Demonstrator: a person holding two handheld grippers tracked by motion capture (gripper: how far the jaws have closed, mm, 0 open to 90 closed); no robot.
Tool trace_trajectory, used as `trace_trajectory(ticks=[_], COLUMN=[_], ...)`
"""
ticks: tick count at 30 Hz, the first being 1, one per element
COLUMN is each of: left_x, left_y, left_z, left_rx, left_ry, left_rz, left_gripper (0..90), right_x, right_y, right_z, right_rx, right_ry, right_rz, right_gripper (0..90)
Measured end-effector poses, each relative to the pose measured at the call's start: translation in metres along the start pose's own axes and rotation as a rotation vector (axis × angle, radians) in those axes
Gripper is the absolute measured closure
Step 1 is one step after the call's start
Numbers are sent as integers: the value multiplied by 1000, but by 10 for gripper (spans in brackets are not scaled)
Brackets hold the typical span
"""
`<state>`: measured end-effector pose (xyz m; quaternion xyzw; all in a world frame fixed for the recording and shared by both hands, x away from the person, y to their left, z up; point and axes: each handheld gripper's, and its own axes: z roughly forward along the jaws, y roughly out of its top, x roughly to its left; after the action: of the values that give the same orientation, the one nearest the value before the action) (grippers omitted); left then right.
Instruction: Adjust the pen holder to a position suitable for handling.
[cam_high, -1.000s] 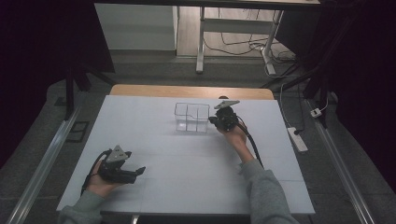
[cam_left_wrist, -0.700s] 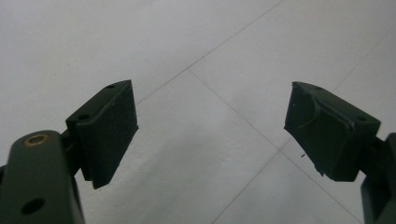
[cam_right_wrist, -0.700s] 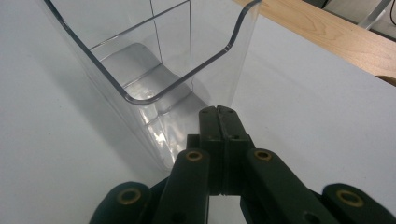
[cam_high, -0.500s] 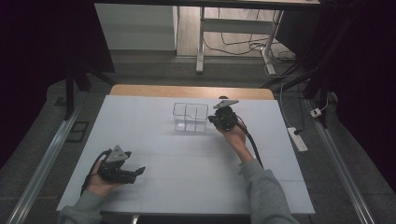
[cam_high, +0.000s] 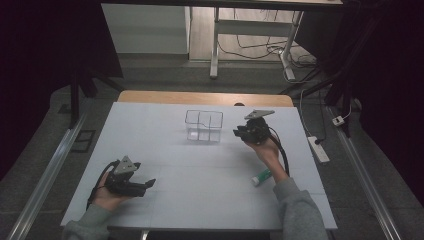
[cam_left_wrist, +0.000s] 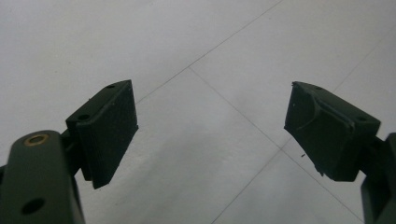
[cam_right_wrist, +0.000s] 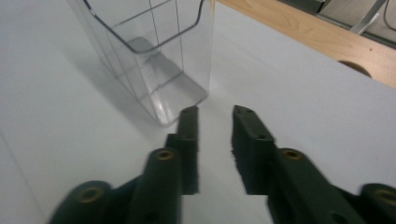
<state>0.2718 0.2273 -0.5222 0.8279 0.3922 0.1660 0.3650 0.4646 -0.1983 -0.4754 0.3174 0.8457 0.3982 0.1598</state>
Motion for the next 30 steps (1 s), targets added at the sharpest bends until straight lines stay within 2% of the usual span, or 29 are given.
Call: trace_trajectory(ticks=[5, 9, 21, 30], left_x=[0, 0, 0, 0], left_y=[0, 0, 0, 0], left_z=[0, 1, 1, 2], left_rx=[0, 5, 8, 10], left_ry=[1, 2, 3, 4], left_rz=[-3, 1, 1, 1], left_gripper=[170, 169, 170, 169], right_x=[-5, -8, -14, -14], right_y=[-10, -16, -31, -42], right_z=[-16, -26, -47, -66], right_rx=[12, 14, 18, -4], right_ry=[-3, 3, 8, 16], right_rz=[-26, -32, -38, -48], right_gripper=[512, 471, 433, 424])
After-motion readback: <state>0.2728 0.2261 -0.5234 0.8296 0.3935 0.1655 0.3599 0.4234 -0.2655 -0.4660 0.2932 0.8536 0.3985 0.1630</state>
